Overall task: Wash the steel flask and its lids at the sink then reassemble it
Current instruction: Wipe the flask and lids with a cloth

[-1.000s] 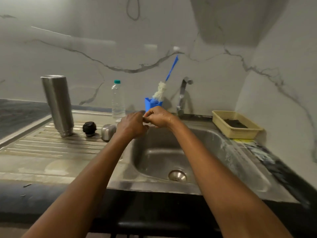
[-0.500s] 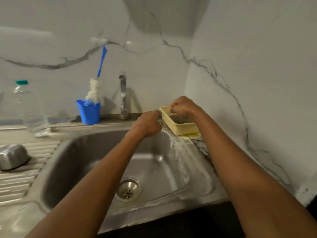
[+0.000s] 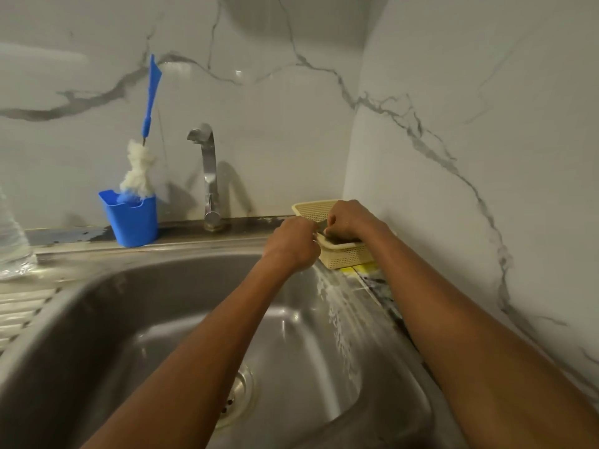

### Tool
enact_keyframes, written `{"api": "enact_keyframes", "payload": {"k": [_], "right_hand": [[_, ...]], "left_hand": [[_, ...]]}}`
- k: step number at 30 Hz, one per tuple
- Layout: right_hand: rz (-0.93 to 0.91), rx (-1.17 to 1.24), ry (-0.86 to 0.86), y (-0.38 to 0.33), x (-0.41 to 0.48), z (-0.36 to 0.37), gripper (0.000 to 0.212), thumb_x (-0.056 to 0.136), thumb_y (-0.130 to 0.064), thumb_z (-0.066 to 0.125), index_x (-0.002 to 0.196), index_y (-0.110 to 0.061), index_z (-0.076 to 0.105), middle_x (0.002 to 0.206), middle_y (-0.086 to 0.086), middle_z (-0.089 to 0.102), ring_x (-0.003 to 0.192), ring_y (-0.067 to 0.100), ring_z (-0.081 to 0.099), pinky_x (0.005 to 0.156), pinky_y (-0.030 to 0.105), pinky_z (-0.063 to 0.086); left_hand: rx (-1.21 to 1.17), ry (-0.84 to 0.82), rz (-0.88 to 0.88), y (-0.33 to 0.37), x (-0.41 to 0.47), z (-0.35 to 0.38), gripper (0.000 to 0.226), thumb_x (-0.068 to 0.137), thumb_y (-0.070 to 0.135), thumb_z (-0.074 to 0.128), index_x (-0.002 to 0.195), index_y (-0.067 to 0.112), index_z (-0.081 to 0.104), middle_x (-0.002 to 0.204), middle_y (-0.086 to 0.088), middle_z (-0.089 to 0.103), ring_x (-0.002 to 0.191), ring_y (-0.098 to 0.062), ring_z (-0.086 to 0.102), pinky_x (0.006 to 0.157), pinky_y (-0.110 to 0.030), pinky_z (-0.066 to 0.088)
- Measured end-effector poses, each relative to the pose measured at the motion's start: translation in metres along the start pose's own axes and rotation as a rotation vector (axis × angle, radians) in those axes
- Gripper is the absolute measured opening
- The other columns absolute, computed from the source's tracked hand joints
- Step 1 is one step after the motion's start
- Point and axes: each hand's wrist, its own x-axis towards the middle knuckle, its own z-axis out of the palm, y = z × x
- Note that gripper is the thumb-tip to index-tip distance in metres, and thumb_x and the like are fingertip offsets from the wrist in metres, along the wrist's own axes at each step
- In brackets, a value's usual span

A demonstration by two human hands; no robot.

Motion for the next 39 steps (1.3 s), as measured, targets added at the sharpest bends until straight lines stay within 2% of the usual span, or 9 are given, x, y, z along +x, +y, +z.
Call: {"api": "enact_keyframes", "payload": {"k": [5,9,14,18,24,26,31,35,39], "right_hand": [[-0.009,-0.132,-0.027,-0.005,0.006,0.010,0.013,0.093,-0.023,0.064,0.088,-0.012,0.061,0.086,0.007,0.059,0.079,0.025,0.057,0.068,0.032,0.043],[0.010,-0.110,0.079,-0.006,0.003,0.011,0.033,0.097,-0.043,0.059,0.086,-0.013,0.054,0.085,0.005,0.054,0.078,0.025,0.055,0.068,0.033,0.042],[0.138,0.159,0.235,-0.007,0.002,-0.015,0.006,0.089,-0.013,0.066,0.086,-0.009,0.063,0.085,0.008,0.066,0.076,0.024,0.063,0.064,0.031,0.051],[0.118,0.347,0.274,-0.016,-0.014,-0.049,0.033,0.093,-0.006,0.054,0.063,-0.014,0.043,0.062,0.000,0.043,0.056,0.015,0.042,0.052,0.023,0.032],[0.059,0.531,0.322,-0.052,-0.069,-0.109,0.027,0.098,-0.010,0.043,0.072,-0.015,0.041,0.069,0.001,0.041,0.061,0.014,0.038,0.055,0.024,0.030],[0.014,0.584,0.272,-0.068,-0.092,-0.124,0.025,0.099,-0.012,0.042,0.074,-0.016,0.041,0.073,0.001,0.041,0.064,0.015,0.037,0.056,0.026,0.029],[-0.091,0.814,0.012,-0.113,-0.152,-0.130,0.019,0.098,-0.020,0.050,0.079,-0.018,0.053,0.076,0.003,0.052,0.069,0.017,0.049,0.057,0.027,0.042],[-0.119,0.933,-0.100,-0.144,-0.180,-0.107,0.015,0.095,-0.019,0.053,0.081,-0.017,0.056,0.075,0.004,0.056,0.067,0.017,0.055,0.054,0.027,0.046],[-0.123,1.005,-0.198,-0.173,-0.192,-0.075,0.020,0.097,-0.016,0.055,0.080,-0.013,0.064,0.075,0.005,0.062,0.066,0.017,0.059,0.060,0.030,0.047]], "left_hand": [[-0.050,0.014,0.007,-0.006,0.001,-0.001,0.042,0.091,0.008,0.057,0.130,0.020,0.067,0.130,-0.008,0.066,0.116,-0.029,0.063,0.094,-0.040,0.052],[-0.031,-0.006,0.013,-0.005,0.001,0.001,0.041,0.092,0.008,0.056,0.131,0.017,0.065,0.131,-0.010,0.064,0.118,-0.030,0.061,0.094,-0.039,0.050],[-0.004,-0.063,0.023,-0.003,0.000,-0.009,0.044,0.094,0.008,0.054,0.138,0.011,0.056,0.137,-0.013,0.059,0.125,-0.031,0.056,0.098,-0.040,0.047],[-0.064,-0.034,0.004,0.000,-0.012,-0.022,0.039,0.091,0.008,0.052,0.129,0.013,0.057,0.124,-0.012,0.064,0.110,-0.031,0.059,0.092,-0.045,0.052],[-0.230,0.073,-0.106,0.012,-0.046,-0.068,0.051,0.104,0.033,0.052,0.144,0.003,0.043,0.144,-0.015,0.051,0.129,-0.033,0.051,0.104,-0.047,0.046],[-0.395,0.141,-0.135,0.015,-0.062,-0.086,0.058,0.101,0.043,0.056,0.143,0.004,0.043,0.140,-0.014,0.053,0.128,-0.031,0.053,0.099,-0.041,0.047],[-0.919,0.187,-0.167,0.008,-0.123,-0.129,0.036,0.100,0.040,0.061,0.123,0.012,0.061,0.110,-0.002,0.071,0.086,-0.003,0.066,0.061,-0.012,0.053],[-1.068,0.178,-0.323,-0.022,-0.167,-0.146,0.034,0.101,0.038,0.061,0.119,0.009,0.060,0.107,-0.011,0.069,0.092,-0.021,0.070,0.075,-0.036,0.064],[-0.960,0.275,-0.400,-0.054,-0.195,-0.162,0.025,0.099,0.036,0.063,0.105,0.012,0.062,0.102,-0.014,0.068,0.091,-0.030,0.070,0.071,-0.045,0.063]]}}
